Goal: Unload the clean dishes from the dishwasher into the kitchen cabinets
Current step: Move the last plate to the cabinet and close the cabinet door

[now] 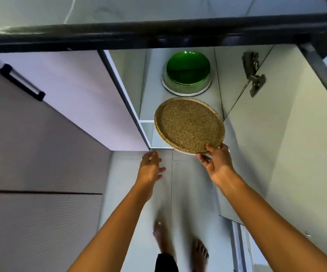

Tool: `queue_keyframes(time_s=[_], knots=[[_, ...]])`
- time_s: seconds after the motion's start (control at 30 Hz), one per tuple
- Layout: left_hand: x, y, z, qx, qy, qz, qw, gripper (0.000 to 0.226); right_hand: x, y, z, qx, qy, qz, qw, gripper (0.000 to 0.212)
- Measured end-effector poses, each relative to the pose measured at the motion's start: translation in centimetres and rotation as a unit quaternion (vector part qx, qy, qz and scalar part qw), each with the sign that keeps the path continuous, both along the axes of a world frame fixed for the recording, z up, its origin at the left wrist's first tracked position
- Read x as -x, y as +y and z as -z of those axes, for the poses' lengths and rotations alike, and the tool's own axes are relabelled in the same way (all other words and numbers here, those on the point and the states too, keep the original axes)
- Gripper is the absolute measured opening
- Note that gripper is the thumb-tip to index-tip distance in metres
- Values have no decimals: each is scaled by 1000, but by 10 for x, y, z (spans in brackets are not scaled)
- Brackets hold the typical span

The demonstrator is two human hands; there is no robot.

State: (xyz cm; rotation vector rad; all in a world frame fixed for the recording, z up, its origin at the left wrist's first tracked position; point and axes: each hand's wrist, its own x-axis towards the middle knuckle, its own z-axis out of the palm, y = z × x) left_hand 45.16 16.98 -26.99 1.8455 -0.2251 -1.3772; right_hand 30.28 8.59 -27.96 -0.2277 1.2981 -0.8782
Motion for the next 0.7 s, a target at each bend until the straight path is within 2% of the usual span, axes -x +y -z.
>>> queue_keyframes(time_s=[0.03,0.1,0.17,0.27,0.33,0.43,0.53,0.6,0.7], knots=[[-4,-11,7,-2,-25,-1,1000,35,-1,-8,3,10,3,4,1000,42],[-12,-35,16,20,-151,30,988,31,-1,-20,8,36,15,14,999,44],[-17,-58,20,76,-275,64,956,32,-1,-29,14,50,32,8,998,47],[-23,-99,20,168,-367,125,906,41,-1,-34,24,55,48,15,997,49],[-30,-131,23,194,-441,181,857,43,-3,-37,28,56,67,3,996,47],[-40,-185,32,196,-554,261,766,46,-4,-43,35,64,82,-9,994,41],[-47,-230,34,203,-600,323,703,47,-8,-48,42,95,83,-9,992,38],[-47,-257,37,174,-618,373,670,46,-12,-52,49,107,84,-6,991,37],[-39,-289,47,144,-647,462,589,39,-16,-57,59,118,84,-3,989,34]])
